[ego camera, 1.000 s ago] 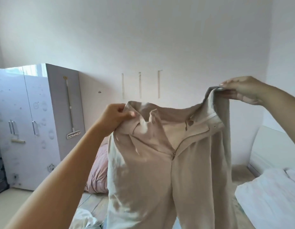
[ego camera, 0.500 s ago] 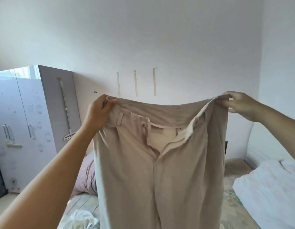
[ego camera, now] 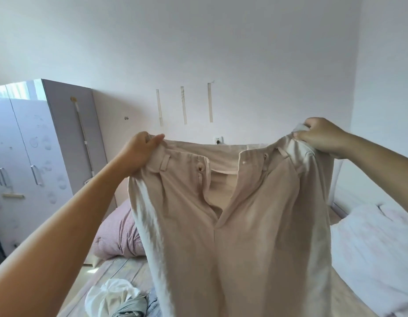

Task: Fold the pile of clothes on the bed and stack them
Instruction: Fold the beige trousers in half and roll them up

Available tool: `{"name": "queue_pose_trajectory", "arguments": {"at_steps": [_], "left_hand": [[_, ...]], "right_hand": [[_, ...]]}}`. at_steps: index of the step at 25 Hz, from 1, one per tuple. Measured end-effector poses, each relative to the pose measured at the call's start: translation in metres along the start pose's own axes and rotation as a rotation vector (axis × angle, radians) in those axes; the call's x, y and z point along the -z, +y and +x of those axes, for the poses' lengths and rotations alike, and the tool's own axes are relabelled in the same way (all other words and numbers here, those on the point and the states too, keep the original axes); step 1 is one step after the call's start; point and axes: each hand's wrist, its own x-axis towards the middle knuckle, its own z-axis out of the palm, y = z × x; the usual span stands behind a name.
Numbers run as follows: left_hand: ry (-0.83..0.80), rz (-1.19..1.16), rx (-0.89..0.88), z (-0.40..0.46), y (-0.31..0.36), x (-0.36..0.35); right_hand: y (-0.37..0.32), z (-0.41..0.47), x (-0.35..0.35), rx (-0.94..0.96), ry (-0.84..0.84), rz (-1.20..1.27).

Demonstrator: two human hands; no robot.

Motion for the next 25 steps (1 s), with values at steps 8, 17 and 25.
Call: {"name": "queue_pose_trajectory", "arguments": {"at_steps": [8,17,25], "left_hand": [[-0.434,-0.225,0.066,-0.007,-0.057,-0.018],[-0.902,-0.075,0.435,-0.135,-0.208,-0.239],[-0.992,-0.152,0.79,-0.241,-0.331,-0.396]], "right_hand": [[0.014,-0.002,-0.025,-0.243,-0.186,-0.063],[0.228,-0.075,-0.225,-0.611,-0.441,-0.226],[0.394,-0.135,-0.349,-0.804,-0.589,-0.16]]}}
